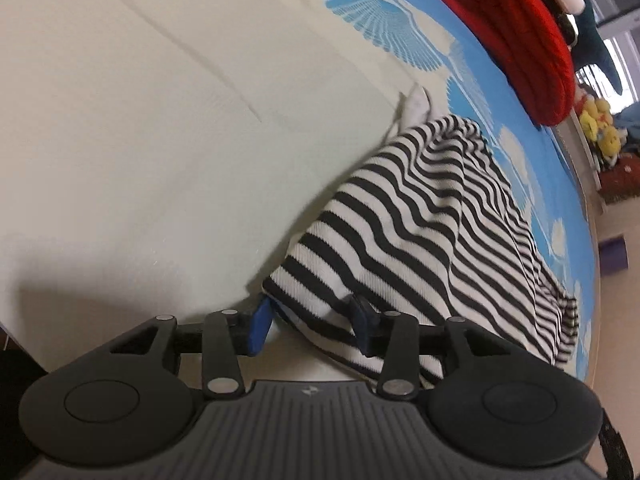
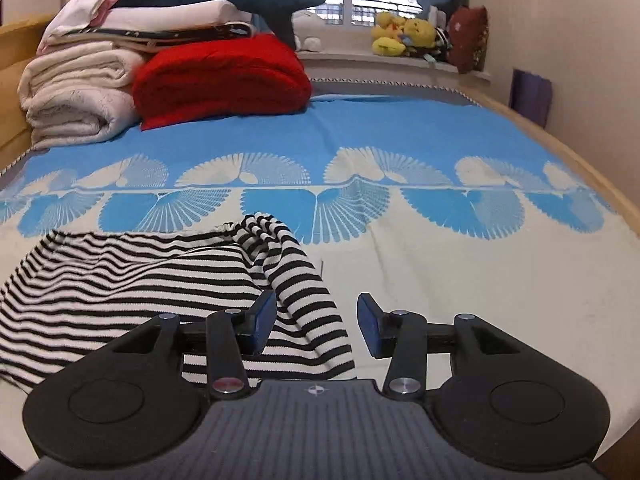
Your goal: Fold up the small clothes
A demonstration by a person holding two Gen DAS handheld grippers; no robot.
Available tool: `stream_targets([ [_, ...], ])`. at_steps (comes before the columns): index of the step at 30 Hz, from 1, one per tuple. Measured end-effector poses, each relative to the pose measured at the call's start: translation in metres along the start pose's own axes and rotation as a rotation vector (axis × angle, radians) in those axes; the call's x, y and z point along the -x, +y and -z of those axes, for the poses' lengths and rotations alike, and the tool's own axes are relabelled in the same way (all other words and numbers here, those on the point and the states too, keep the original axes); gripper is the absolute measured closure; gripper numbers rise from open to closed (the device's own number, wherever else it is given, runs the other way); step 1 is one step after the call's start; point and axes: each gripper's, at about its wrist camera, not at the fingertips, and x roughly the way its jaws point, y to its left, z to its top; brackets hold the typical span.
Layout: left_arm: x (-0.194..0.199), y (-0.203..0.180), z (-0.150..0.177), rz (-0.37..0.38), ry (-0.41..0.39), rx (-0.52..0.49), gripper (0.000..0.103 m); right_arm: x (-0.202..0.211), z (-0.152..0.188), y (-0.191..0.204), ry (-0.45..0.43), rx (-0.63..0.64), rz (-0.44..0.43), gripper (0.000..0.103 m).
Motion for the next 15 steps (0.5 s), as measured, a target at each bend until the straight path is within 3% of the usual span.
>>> stream_targets([
  [8, -0.005, -0.009, -0.002, -0.020, -0.041, -0.030, 0.055, 0.002, 0.005, -0.004, 0.003, -0.031, 0.036, 0.057],
  [10, -0.007, -0.015, -0.001, -0.032, -0.047, -0.075, 0.063, 0.002, 0.007, -0.005, 0.003, -0.026, 0.037, 0.057],
  [12, -0.005, -0.018, 0.000, -0.032, -0.058, -0.102, 0.085, 0.004, 0.007, -0.005, 0.004, -0.022, 0.043, 0.057],
  [15, 0.006, -0.020, -0.001, -0.010, -0.099, -0.129, 0.090, 0.005, 0.006, -0.009, 0.001, -0.045, 0.050, 0.057],
])
